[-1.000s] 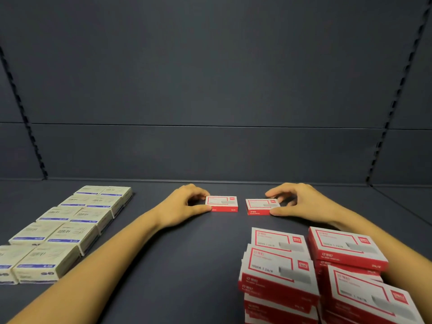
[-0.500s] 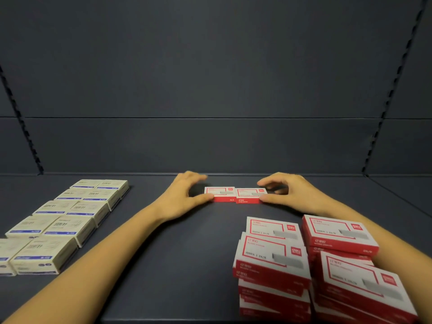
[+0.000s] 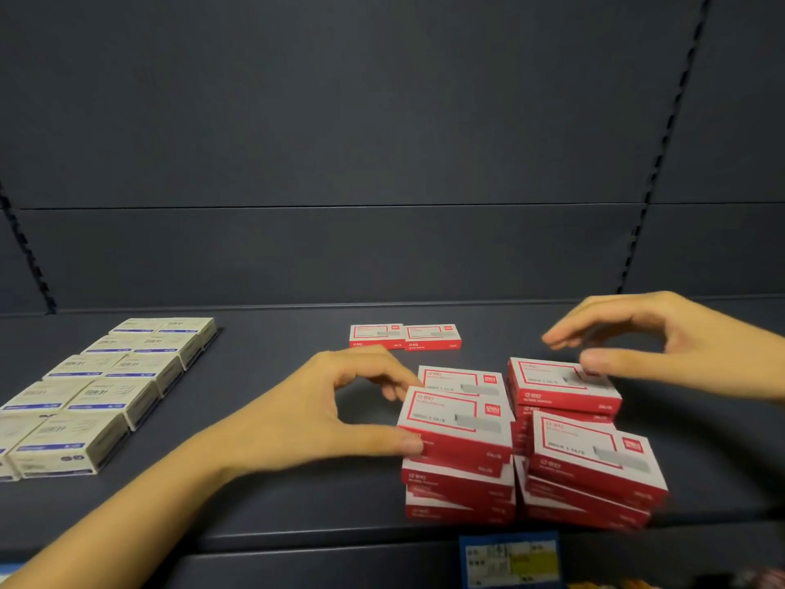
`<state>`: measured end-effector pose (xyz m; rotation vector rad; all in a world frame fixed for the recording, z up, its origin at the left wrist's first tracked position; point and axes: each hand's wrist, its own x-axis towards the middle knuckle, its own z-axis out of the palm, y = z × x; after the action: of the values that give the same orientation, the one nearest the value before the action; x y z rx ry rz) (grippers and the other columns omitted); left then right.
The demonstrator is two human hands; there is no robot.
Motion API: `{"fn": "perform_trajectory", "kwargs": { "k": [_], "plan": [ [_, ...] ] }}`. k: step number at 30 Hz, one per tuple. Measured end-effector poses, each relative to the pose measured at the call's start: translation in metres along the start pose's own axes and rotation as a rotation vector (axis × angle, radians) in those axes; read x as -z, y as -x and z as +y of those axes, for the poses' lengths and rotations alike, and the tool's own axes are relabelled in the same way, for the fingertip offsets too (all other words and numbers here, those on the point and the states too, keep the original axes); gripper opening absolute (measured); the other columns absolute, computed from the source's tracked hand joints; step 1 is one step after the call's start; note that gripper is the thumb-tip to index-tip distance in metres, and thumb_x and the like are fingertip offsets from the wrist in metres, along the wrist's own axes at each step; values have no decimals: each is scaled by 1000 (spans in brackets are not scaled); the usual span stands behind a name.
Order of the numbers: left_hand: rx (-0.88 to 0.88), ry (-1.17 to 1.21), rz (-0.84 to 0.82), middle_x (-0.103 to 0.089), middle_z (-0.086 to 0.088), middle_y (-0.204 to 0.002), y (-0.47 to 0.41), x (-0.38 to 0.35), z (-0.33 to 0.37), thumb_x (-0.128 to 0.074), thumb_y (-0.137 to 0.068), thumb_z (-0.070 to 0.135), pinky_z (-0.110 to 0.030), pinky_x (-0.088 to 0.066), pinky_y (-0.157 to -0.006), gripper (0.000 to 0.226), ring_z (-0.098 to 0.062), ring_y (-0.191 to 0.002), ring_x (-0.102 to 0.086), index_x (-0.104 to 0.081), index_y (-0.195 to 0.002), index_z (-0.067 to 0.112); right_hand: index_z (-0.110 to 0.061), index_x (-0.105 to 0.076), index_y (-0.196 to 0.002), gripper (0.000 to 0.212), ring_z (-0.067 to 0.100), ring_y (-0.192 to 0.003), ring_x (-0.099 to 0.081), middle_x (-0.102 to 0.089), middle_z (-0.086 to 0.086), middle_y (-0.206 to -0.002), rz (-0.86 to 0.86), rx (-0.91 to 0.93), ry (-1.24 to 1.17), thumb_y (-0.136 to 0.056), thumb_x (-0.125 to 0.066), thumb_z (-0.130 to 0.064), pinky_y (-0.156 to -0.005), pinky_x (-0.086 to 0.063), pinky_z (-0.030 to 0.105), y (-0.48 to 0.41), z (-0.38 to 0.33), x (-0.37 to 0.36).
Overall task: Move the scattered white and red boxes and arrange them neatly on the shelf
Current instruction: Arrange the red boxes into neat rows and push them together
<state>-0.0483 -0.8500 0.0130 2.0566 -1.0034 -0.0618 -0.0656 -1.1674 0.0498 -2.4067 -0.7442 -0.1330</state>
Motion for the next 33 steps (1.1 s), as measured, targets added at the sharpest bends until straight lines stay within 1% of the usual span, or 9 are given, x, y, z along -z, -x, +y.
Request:
{"fn": "perform_trajectory", "kwargs": {
  "k": [6, 10, 15, 19, 22, 24, 27, 31, 33],
  "plan": [
    [-60, -27, 51, -65, 11, -92, 2, 2, 2, -71, -71, 34, -15, -44, -82, 25, -12, -89, -58, -68, -95, 28, -52, -58, -107, 58, 0, -103, -59, -65, -24, -105, -18, -59, 94, -54, -64, -77, -86, -45, 10, 18, 2, 1],
    [-84, -68, 155, -67, 10, -91, -5, 17, 1, -70, -69, 34, -14, -45, -80, 30, -9, -85, -60, -68, -97, 22, -50, -60, -103, 53, 3, -100, -59, -65, -23, -102, -46, -67, 124, -55, -65, -73, -84, -45, 12, 20, 4, -2],
    [28, -116, 298, -68, 8, -94, -25, 40, -18, -67, -68, 39, -17, -48, -82, 36, -9, -87, -62, -67, -99, 22, -46, -64, -98, 47, 6, -93, -62, -68, -20, -95, -55, -87, 124, -57, -66, -68, -79, -49, 17, 14, 6, 0],
    [148, -156, 335, -67, 7, -98, -47, 48, -48, -70, -75, 34, -15, -48, -77, 25, -13, -90, -62, -67, -98, 23, -40, -66, -99, 47, 9, -89, -65, -69, -12, -96, -78, -92, 85, -59, -68, -65, -77, -53, 23, -1, 5, 12],
    [214, -168, 323, -65, 4, -100, -59, 47, -70, -69, -77, 33, -17, -47, -75, 25, -15, -91, -61, -66, -99, 22, -36, -68, -97, 39, 12, -82, -65, -70, -4, -95, -1, -78, -11, -66, -69, -58, -77, -53, 25, -22, 6, 15],
    [242, -174, 307, -64, 2, -104, -63, 44, -83, -68, -79, 32, -17, -46, -76, 26, -14, -91, -60, -65, -102, 22, -35, -69, -96, 38, 16, -81, -64, -70, -6, -93, 37, -85, -39, -63, -69, -55, -76, -53, 26, -40, 7, 9],
    [264, -171, 292, -63, 0, -109, -65, 39, -99, -68, -79, 30, -17, -45, -79, 26, -14, -94, -60, -63, -105, 25, -32, -67, -100, 45, 11, -79, -63, -69, -10, -94, 41, -105, 9, -60, -67, -54, -78, -53, 29, -69, 12, -6],
    [280, -113, 287, -62, 1, -115, -65, 38, -111, -70, -78, 29, -23, -45, -92, 27, -12, -101, -60, -65, -105, 28, -23, -64, -107, 36, 12, -84, -61, -66, -5, -104, 7, -135, 66, -74, -70, -36, -84, -53, 32, -103, 27, -25],
    [292, -101, 274, -62, 2, -115, -65, 39, -114, -70, -79, 29, -29, -45, -97, 28, -12, -103, -59, -66, -107, 27, -22, -62, -109, 33, 12, -88, -60, -65, -3, -108, -13, -149, 94, -78, -69, -31, -82, -52, 28, -113, 37, -35]
  ]
}}
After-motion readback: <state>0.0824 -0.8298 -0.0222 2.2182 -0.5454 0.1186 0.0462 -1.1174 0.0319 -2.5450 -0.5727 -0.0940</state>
